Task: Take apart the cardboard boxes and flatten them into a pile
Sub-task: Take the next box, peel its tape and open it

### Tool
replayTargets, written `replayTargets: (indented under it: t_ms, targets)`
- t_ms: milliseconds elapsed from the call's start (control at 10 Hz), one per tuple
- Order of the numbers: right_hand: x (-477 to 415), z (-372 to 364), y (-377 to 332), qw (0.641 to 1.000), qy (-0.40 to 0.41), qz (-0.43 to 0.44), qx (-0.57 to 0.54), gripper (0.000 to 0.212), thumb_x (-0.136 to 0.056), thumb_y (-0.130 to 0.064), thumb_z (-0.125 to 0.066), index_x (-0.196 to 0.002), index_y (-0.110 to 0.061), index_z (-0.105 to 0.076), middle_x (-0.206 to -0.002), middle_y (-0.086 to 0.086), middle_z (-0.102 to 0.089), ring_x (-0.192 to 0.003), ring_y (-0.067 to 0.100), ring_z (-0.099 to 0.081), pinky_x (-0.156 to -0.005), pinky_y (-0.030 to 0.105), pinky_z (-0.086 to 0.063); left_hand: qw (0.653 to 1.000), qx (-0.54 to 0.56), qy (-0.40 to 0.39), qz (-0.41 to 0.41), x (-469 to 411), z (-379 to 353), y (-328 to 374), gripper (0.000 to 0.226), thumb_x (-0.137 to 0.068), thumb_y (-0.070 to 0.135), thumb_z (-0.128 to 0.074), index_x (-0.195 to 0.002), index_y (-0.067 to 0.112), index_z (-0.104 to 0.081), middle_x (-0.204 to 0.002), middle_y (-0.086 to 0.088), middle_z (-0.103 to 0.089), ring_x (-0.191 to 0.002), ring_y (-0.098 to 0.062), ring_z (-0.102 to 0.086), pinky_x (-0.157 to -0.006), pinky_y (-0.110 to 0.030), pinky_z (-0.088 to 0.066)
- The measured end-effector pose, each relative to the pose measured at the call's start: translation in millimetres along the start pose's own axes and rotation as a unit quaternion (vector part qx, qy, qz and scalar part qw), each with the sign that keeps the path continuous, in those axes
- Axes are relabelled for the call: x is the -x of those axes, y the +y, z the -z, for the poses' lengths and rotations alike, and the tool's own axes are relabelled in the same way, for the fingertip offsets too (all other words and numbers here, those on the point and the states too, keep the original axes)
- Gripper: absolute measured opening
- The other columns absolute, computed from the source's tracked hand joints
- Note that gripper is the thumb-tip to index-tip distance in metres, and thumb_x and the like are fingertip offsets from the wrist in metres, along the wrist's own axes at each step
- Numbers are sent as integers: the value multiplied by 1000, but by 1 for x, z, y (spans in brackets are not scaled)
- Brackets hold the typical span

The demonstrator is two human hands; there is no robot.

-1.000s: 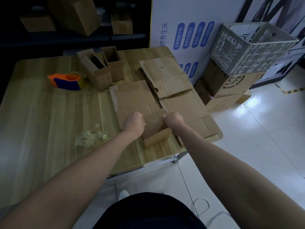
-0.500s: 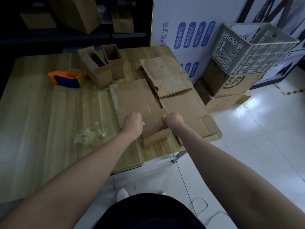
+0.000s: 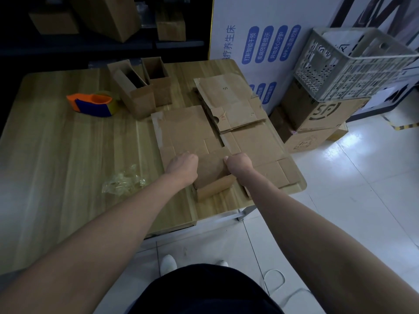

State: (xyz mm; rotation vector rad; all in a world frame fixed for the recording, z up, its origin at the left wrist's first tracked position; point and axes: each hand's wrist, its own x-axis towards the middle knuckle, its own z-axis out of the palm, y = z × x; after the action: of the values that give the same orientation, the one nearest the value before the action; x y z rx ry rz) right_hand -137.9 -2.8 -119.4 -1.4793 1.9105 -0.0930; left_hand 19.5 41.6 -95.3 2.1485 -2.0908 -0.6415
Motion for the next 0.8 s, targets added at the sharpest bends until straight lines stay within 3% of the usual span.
replayTargets:
  t_ms: [100, 200, 300, 400, 500, 600, 700, 800]
  targets:
    - [6, 7, -3, 997, 6, -55, -62, 31, -94, -6, -48, -124, -3, -53, -121, 16, -57, -86, 23, -52, -47, 23, -30, 999, -38, -10, -36, -1, -3, 0, 29, -89, -5, -44, -117, -1, -50, -119, -18, -53, -113, -32, -48, -90, -37, -43]
    - [10, 7, -4, 999, 10, -49, -22, 29, -93, -1, -49, -121, -5, -53, -116, 12, -58, -97, 25, -55, -53, 26, -37, 996, -55, -7, -73, 1, -7, -4, 21, -88, -6, -39, -102, 8, -46, -111, -14, -51, -107, -28, -46, -86, -33, -39]
    - [8, 6, -4, 996, 3, -63, -65, 27, -95, -1, -44, -118, -3, -57, -114, 12, -57, -104, 25, -58, -54, 26, -38, 993, -37, 1, -109, 5, -7, -9, 24, -86, -10, -33, -86, 14, -34, -97, -6, -43, -95, -22, -41, -86, -33, -37]
    - [11, 2, -6, 996, -5, -72, -46, 27, -95, -3, -47, -120, -3, -57, -90, 8, -55, -92, 24, -56, -60, 26, -41, 992, -7, 12, -123, 7, -7, -11, 17, -93, -3, -37, -90, 12, -46, -95, -3, -47, -92, -19, -42, -90, -37, -42]
    - [8, 4, -9, 999, -11, -44, -28, 28, -96, -6, -45, -121, -2, -55, -111, 15, -58, -97, 27, -57, -54, 25, -37, 995, 71, 29, -61, 5, -5, -6, 11, -94, 15, -54, -103, 10, -58, -101, -4, -60, -97, -20, -53, -86, -33, -46]
    - [7, 3, -9, 996, -12, -57, -73, 31, -97, -13, -46, -124, 0, -56, -124, 18, -58, -104, 28, -59, -54, 22, -37, 990, 133, 44, 28, 1, -3, 1, 8, -87, 13, -65, -94, 8, -66, -96, -6, -66, -91, -21, -61, -75, -28, -47]
    - [8, 6, -8, 999, -19, -36, 2, 31, -97, -12, -46, -124, 0, -56, -124, 18, -57, -89, 25, -57, -48, 20, -31, 993, 102, 36, 45, -1, 0, 7, 7, -87, 7, -65, -81, 6, -68, -81, -7, -65, -80, -22, -61, -77, -36, -52]
    - [14, 10, -8, 1000, -6, -15, 15, 28, -96, 0, -42, -121, -2, -55, -122, 16, -54, -88, 22, -50, -47, 21, -30, 997, 60, 30, 30, 0, -1, 10, 12, -89, 1, -57, -81, 2, -65, -80, -12, -63, -79, -27, -60, -76, -40, -54]
